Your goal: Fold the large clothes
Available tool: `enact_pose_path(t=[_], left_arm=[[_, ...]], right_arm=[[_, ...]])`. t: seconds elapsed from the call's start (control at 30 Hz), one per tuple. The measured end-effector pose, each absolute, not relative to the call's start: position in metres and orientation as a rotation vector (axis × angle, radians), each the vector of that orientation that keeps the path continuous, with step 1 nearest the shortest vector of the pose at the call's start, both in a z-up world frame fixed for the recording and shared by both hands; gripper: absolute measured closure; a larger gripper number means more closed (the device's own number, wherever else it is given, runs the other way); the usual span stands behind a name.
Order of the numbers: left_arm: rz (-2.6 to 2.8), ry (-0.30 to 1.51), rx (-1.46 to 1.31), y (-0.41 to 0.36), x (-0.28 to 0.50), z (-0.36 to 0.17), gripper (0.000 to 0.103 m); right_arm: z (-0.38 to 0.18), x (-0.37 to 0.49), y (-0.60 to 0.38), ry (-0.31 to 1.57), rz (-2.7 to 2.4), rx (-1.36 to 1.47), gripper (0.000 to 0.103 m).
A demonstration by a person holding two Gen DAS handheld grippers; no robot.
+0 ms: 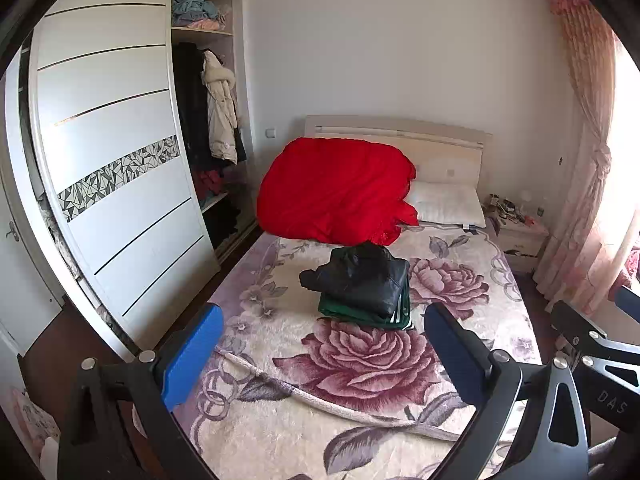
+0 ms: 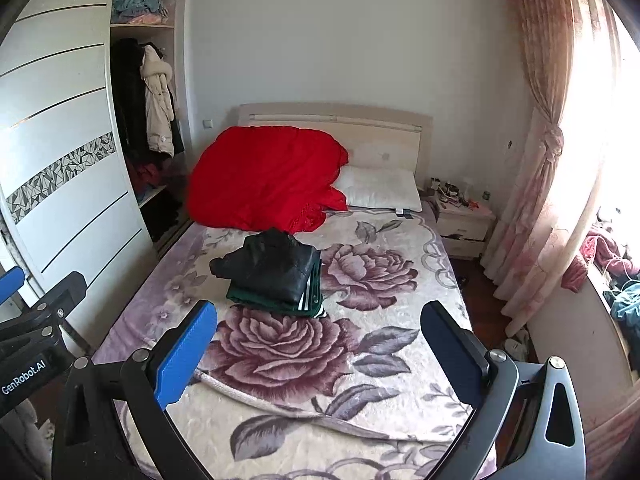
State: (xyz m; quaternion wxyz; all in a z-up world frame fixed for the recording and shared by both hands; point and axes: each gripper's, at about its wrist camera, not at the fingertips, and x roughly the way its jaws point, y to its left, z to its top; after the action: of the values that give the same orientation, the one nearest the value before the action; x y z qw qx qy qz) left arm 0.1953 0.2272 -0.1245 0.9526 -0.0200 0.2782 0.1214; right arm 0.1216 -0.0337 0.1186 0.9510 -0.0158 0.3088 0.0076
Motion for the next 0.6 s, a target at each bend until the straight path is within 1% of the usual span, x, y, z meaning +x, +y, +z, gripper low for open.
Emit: enact_pose_path(t=[0.6], left_arm=[[0.25, 0.562, -0.038, 0.2272, 0.1929, -0.1246, 0.0]], right_arm=[[0.1161, 0.1132, -0.0362, 0.626, 0.01, -0.027, 0.0]])
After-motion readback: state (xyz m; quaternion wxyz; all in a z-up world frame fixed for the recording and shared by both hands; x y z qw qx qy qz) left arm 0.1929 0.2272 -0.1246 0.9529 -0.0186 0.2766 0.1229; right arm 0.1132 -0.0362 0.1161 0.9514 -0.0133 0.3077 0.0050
